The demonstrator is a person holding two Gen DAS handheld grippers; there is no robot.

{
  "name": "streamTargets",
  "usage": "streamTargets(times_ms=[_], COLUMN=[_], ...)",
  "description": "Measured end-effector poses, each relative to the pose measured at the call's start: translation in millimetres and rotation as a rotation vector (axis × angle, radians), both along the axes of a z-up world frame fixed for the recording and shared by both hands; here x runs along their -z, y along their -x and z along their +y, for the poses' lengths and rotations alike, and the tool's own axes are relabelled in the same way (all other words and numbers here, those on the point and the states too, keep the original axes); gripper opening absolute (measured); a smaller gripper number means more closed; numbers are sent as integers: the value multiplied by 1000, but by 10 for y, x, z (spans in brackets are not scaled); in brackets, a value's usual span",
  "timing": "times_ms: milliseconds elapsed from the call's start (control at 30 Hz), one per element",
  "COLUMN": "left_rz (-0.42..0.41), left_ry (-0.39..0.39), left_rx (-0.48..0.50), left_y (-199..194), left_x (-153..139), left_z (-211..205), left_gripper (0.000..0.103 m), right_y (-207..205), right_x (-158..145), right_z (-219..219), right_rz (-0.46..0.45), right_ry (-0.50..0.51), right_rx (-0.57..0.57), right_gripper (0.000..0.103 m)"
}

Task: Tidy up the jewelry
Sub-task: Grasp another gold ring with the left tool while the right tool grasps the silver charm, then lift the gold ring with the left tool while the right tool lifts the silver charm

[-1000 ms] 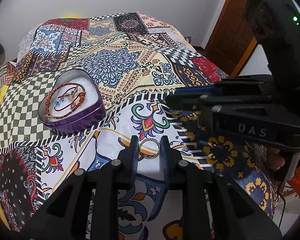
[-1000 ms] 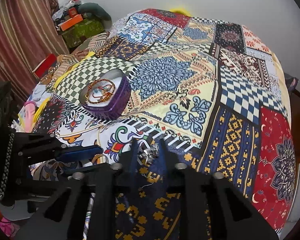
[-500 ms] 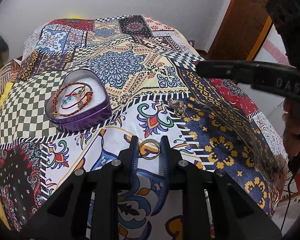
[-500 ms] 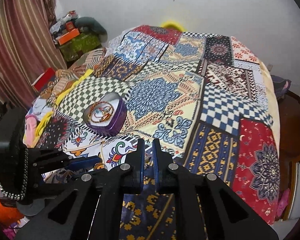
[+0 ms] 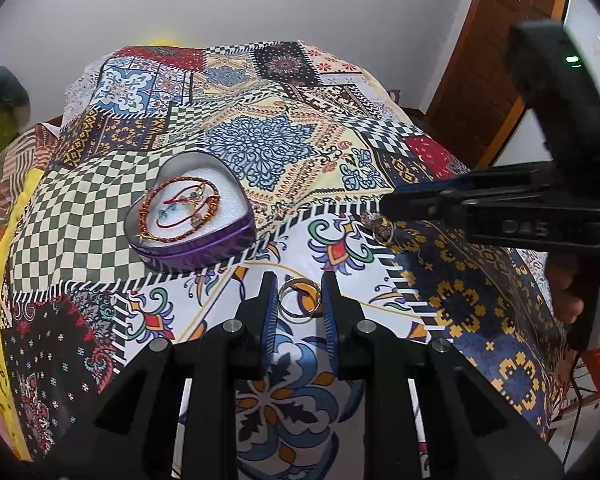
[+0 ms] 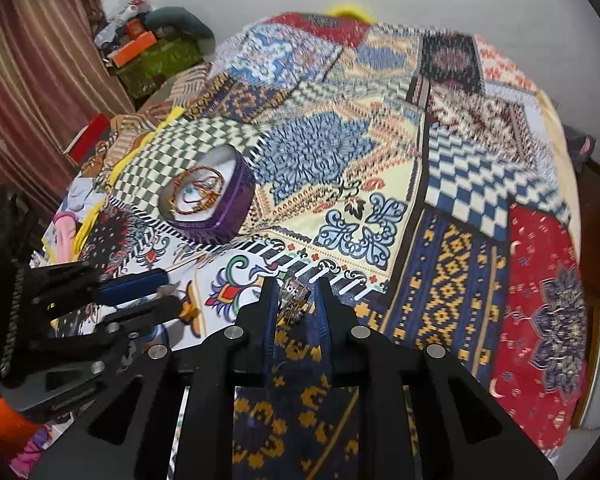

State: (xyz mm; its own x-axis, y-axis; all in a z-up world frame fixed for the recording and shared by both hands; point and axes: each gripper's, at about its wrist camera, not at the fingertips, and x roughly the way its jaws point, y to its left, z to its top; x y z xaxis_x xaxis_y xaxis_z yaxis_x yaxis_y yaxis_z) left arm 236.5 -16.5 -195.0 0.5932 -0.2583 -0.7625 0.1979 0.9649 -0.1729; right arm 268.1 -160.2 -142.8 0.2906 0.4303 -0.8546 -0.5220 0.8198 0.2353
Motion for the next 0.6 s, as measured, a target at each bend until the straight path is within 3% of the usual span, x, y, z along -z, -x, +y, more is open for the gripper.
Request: streamTargets(times_ms=[167, 600], left_rz=[7, 3], left_ry=[1, 15], left_rx=[-6, -19], left_y=[-27, -22], left_x=[40, 22], left_z=[42, 97], left_gripper=[21, 21], right_y=[-118, -75], right_x=[109, 124], right_z=[3, 44], right_rz=[93, 79], right_ry=[-47, -33], right_rx=[0, -22], right_gripper=[17, 15])
